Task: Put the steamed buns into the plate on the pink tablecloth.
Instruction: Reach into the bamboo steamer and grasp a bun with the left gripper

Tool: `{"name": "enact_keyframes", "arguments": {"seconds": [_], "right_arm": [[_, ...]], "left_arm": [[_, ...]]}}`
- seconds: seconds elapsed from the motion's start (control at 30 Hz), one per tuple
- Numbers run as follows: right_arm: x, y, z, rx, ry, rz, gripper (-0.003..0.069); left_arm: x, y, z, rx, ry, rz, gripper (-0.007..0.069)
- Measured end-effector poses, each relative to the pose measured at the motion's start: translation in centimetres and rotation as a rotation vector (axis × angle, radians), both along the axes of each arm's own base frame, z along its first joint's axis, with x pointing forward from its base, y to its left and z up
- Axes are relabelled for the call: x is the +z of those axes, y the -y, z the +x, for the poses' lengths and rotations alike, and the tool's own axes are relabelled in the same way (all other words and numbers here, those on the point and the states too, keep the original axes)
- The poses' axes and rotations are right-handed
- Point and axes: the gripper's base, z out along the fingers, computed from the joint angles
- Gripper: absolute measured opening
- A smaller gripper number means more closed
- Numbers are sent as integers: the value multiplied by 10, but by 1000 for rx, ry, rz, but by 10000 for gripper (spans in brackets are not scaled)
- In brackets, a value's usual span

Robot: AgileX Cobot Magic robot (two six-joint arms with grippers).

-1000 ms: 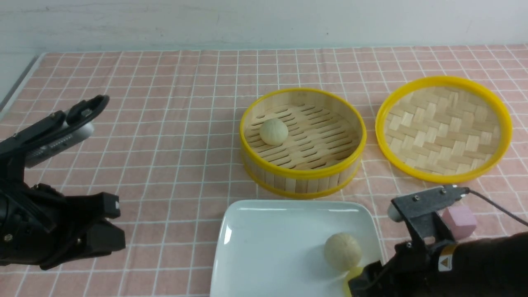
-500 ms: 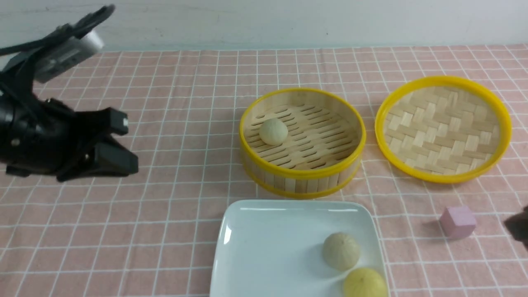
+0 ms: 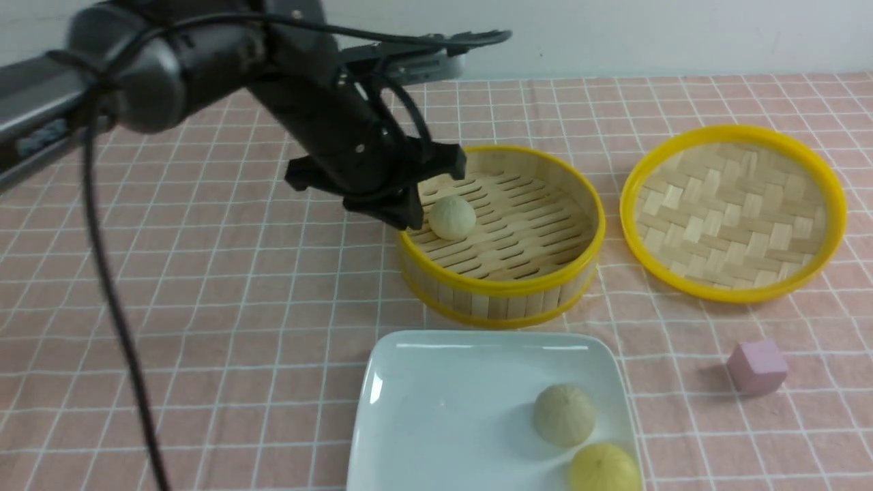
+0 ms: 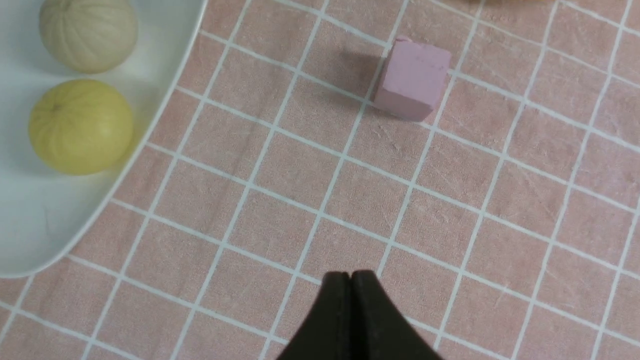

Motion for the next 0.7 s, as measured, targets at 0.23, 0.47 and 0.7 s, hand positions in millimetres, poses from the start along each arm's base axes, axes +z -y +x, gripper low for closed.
{"name": "enact_keyframes", "arguments": {"seconds": [0.23, 0.47, 0.7], "right_arm": [[-1, -2, 4, 0, 50, 19, -11], [0, -3, 5, -2, 65, 35, -8], [0, -3, 5, -3, 68, 47, -2]], "left_arm": [[-29, 28, 50, 28, 70, 40, 364], [-70, 36, 67, 35, 63, 50, 353], [-64, 36, 65, 33, 29, 56, 39]]}}
